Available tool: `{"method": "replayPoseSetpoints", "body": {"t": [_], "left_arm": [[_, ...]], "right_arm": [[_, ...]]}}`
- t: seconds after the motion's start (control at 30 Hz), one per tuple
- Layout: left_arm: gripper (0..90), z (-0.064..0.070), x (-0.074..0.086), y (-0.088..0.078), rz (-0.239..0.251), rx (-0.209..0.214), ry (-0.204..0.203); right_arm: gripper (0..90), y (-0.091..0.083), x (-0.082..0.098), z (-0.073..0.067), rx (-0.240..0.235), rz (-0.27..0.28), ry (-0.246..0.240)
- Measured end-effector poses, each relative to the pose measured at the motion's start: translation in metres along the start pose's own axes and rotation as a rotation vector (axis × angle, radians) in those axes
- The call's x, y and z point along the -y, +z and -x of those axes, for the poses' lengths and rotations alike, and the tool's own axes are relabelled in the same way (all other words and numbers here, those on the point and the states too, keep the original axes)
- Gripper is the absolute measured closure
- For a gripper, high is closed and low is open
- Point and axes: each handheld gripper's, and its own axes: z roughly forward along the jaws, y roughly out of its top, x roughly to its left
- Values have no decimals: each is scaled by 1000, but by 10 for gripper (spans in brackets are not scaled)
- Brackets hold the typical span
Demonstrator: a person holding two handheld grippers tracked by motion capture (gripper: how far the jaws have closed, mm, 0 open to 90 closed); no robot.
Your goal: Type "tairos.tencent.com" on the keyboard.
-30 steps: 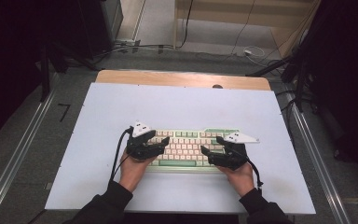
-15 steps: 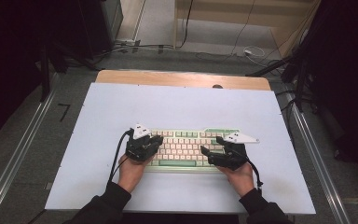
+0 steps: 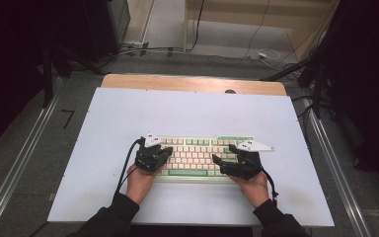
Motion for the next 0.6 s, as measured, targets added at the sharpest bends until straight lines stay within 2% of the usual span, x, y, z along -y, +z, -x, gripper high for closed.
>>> {"method": "replayPoseSetpoints", "body": {"t": [0.6], "left_arm": [[900, 0, 0, 1, 1, 11, -16]], "right_arm": [[214, 0, 0, 0, -1, 1, 1]]}}
